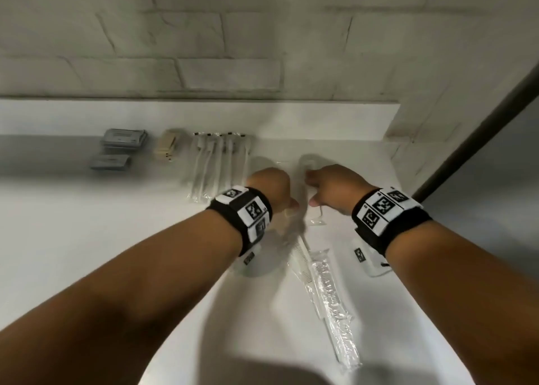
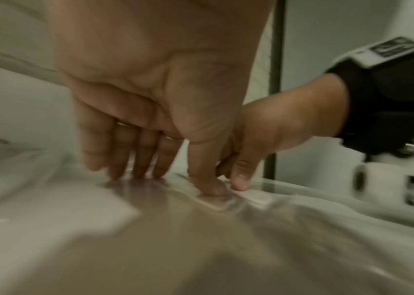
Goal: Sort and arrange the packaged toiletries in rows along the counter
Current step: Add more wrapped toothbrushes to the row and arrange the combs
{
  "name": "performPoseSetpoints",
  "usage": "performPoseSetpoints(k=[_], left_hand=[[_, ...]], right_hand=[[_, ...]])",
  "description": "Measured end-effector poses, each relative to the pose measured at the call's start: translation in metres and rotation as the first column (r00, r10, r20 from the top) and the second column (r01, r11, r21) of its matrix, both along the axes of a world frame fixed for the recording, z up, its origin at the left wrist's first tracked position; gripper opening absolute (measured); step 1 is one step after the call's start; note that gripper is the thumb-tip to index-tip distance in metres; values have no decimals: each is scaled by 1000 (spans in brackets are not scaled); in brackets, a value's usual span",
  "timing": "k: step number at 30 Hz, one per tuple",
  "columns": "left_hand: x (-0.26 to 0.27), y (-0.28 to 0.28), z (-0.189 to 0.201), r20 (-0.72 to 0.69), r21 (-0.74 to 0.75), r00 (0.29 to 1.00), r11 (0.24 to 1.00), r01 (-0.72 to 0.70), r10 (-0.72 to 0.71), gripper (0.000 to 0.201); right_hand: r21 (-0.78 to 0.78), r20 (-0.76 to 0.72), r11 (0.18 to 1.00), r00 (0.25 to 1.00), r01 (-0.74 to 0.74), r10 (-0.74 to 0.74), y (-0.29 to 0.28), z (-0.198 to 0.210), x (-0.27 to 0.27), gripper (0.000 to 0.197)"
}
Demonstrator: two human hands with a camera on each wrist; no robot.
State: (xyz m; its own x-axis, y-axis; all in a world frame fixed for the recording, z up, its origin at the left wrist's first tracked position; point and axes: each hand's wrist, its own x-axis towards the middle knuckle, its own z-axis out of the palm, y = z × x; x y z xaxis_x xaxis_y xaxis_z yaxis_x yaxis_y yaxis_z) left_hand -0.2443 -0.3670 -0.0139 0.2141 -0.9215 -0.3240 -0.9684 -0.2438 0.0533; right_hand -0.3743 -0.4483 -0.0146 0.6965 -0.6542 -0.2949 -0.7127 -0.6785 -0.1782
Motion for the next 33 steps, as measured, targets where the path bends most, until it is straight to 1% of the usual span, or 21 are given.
performPoseSetpoints(k=[4,6,9,13,16,18,19,21,22,23,24,26,27,28,29,31,33], left_hand=[[17,-1,2,-27,-72,998,996,55,-57,56],[18,0,0,-31,-66,997,995,70,-72,50],[16,-1,-1,-38,-59,997,996,65,-68,38],[17,-4,-1,-38,-41,997,997,71,-72,37],[17,-4,-1,-20,-29,996,996,86,-86,40],[18,-3,-1,-15,-25,995,995,97,-98,43],[18,-3,-1,-11,-18,995,995,101,-101,44],[18,-3,-1,2,-3,994,994,107,-107,45],[19,-3,-1,6,3,994,994,110,-110,45],[19,-4,-1,8,8,994,994,111,-111,45],[18,-4,-2,10,11,994,994,113,-113,45],[19,-6,-2,20,18,991,991,129,-129,47],[19,-6,-2,28,23,990,991,134,-135,49],[19,-6,-1,33,24,990,990,137,-138,53],[19,-7,-1,36,24,989,990,142,-143,57],[20,-10,-1,34,31,989,990,141,-142,61],[22,-11,-1,12,28,993,993,115,-115,60]], right_hand=[[93,42,996,999,0,-4,-5,3,-5,69],[97,20,995,1000,-14,13,-7,3,-7,73],[62,-25,997,999,-40,42,-8,0,-3,75],[29,-67,998,996,-58,60,-6,2,5,72],[47,-63,998,997,-44,47,-4,3,4,76],[80,-12,996,999,-31,32,3,9,-1,75],[89,46,996,999,-13,9,9,13,-4,73],[70,168,996,984,51,-62,27,26,-11,63],[57,182,996,980,75,-84,38,33,-15,57],[60,123,995,989,80,-87,49,37,-19,56],[81,8,994,997,70,-71,61,39,-23,61],[143,-224,989,975,41,-8,79,35,-27,77],[177,-285,983,959,50,2,85,30,-28,82],[219,-304,973,953,79,-9,88,24,-28,80],[270,-288,955,957,122,-41,89,18,-28,73],[394,-206,896,970,206,-132,86,11,-28,55],[508,-117,815,960,277,-254,79,15,-31,37]])
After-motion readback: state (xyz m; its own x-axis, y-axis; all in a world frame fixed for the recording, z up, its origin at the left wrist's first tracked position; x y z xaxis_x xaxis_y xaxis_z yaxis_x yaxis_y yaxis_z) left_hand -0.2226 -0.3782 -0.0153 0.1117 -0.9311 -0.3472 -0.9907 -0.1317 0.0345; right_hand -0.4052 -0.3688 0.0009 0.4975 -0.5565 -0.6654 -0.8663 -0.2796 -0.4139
